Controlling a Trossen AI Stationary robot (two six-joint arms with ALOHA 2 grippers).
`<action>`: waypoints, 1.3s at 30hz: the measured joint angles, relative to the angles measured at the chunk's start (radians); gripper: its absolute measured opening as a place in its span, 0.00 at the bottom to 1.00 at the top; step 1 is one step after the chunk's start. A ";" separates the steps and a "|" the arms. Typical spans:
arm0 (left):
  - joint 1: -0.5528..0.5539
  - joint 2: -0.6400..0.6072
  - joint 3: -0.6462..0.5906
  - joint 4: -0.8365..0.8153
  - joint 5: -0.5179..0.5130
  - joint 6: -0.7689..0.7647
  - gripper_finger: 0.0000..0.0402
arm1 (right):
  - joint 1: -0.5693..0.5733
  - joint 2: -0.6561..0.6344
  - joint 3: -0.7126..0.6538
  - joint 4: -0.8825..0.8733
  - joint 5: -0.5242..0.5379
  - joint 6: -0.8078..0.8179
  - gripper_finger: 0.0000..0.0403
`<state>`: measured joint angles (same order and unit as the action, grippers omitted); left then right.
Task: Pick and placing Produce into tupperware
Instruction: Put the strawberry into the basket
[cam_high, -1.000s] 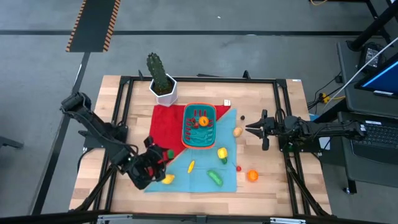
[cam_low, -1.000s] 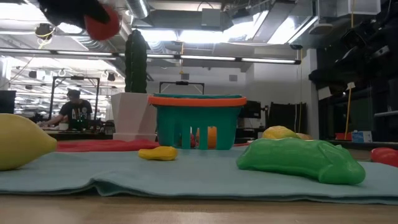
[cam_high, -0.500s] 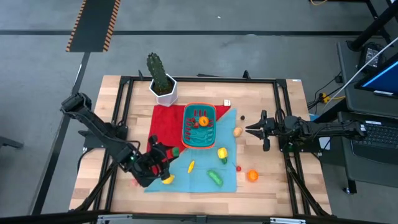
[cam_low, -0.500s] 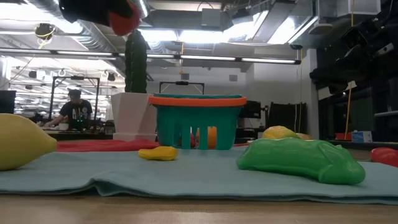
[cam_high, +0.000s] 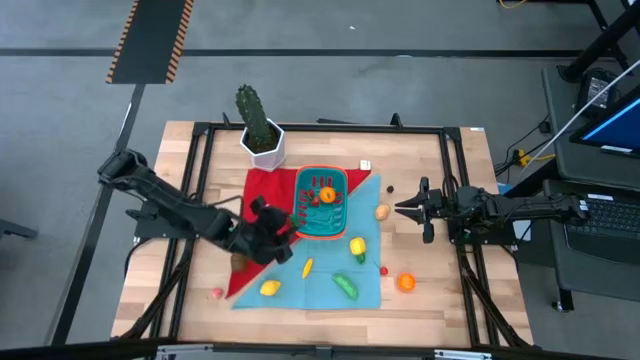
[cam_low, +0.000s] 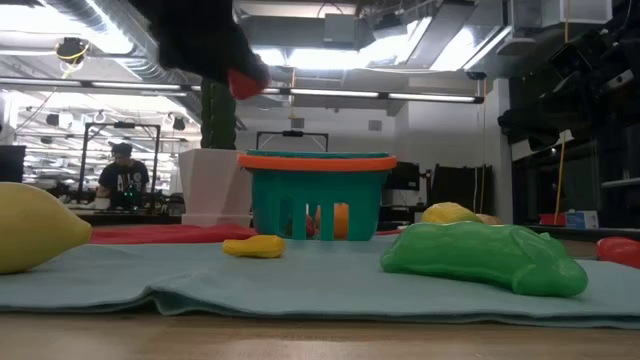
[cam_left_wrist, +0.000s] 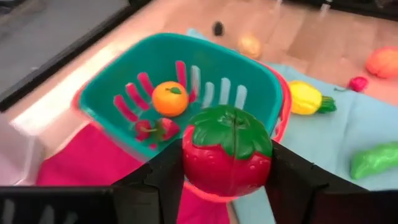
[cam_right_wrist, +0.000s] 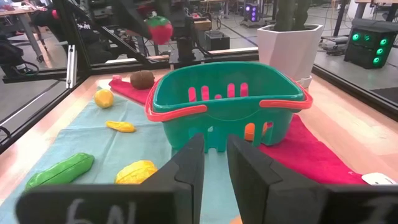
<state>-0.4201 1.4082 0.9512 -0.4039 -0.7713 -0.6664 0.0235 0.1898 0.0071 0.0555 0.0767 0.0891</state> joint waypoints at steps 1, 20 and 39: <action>0.023 0.000 0.000 0.015 0.026 0.028 0.43 | 0.000 0.000 0.000 0.000 0.000 0.000 0.18; 0.300 0.016 0.000 0.229 0.350 0.384 0.43 | 0.000 0.000 0.000 0.007 0.001 -0.017 0.18; 0.506 0.143 0.033 0.279 0.662 0.543 0.43 | -0.001 -0.001 0.000 0.075 0.075 -0.075 0.18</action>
<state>0.0862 1.5511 0.9843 -0.1252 -0.1097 -0.1235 0.0223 0.1890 0.0071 0.1308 0.1516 0.0140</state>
